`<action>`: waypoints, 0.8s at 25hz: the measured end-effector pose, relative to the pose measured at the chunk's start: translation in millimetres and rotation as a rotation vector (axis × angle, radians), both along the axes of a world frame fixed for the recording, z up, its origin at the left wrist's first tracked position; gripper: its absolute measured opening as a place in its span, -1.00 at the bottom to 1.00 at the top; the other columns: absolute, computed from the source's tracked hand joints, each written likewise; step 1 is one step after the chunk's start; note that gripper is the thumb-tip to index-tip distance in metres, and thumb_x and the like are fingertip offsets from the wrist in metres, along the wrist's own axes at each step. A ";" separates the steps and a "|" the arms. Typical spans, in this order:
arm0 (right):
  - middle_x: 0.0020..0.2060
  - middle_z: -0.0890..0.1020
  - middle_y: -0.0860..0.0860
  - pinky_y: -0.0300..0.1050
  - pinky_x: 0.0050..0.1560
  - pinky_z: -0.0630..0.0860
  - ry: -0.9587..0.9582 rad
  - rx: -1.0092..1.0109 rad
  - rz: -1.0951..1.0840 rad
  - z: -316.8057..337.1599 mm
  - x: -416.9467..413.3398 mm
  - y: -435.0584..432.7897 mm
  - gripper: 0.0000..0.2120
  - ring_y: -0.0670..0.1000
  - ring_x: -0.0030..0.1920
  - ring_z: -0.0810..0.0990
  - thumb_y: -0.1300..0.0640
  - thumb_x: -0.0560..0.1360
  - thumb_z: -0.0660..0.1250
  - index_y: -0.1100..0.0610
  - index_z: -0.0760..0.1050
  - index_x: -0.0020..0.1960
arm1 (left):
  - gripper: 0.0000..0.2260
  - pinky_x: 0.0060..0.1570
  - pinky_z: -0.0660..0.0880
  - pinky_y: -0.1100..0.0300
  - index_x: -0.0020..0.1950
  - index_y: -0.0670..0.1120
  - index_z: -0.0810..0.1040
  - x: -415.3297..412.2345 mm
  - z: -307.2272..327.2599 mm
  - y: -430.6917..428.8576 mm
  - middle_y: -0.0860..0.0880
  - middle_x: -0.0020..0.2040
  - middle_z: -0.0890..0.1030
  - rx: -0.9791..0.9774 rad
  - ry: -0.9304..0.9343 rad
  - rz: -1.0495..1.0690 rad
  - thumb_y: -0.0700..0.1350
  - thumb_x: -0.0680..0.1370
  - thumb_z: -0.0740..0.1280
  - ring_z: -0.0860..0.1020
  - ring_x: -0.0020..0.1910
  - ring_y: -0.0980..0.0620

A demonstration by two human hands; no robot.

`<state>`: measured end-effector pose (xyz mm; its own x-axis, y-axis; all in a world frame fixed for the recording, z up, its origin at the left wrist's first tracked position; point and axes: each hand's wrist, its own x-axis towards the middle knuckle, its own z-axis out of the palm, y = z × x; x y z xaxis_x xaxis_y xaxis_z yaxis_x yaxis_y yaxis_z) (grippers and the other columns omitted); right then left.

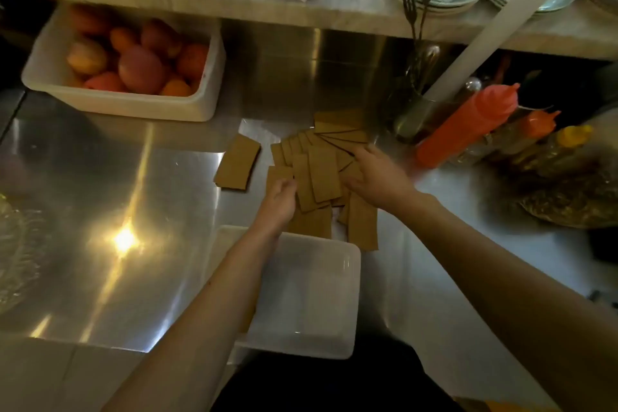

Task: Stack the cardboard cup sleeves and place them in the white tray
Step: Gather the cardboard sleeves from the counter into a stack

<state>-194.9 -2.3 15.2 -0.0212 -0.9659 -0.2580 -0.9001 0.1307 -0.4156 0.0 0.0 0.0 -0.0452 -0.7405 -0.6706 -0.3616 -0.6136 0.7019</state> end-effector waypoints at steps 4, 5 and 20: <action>0.24 0.44 0.08 0.00 0.06 0.55 0.083 0.060 0.080 -11.7 0.6 -29.0 -0.49 0.08 0.12 0.53 -0.02 0.47 0.40 0.09 0.35 0.35 | -0.58 0.32 0.30 0.08 0.46 0.00 0.32 -7.5 -8.6 -8.2 0.06 0.33 0.42 -0.018 0.036 0.023 0.11 0.64 0.10 0.39 0.31 0.03; 0.24 0.44 0.09 0.00 0.05 0.55 0.094 0.064 0.099 -15.0 2.4 -36.0 -0.48 0.08 0.11 0.53 -0.02 0.47 0.40 0.09 0.35 0.35 | -0.56 0.35 0.32 0.01 0.45 0.01 0.34 -8.8 -12.0 -9.8 0.04 0.35 0.44 0.001 0.049 0.040 0.15 0.62 0.11 0.41 0.31 0.01; 0.32 0.34 0.11 0.07 0.12 0.51 0.115 0.168 0.170 -55.6 6.4 -56.1 -0.31 0.14 0.28 0.39 -0.07 0.38 0.47 0.04 0.29 0.41 | -0.57 0.29 0.40 -0.04 0.47 -0.03 0.31 -14.7 -28.3 -19.0 -0.07 0.35 0.46 0.144 0.129 0.200 0.10 0.63 0.12 0.48 0.26 -0.04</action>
<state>-188.6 -58.4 -40.5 0.0992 -0.9020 -0.4202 -0.9550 0.0323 -0.2948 -14.7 -19.0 -28.3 0.0009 -0.6405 -0.7679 -0.1364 -0.7608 0.6344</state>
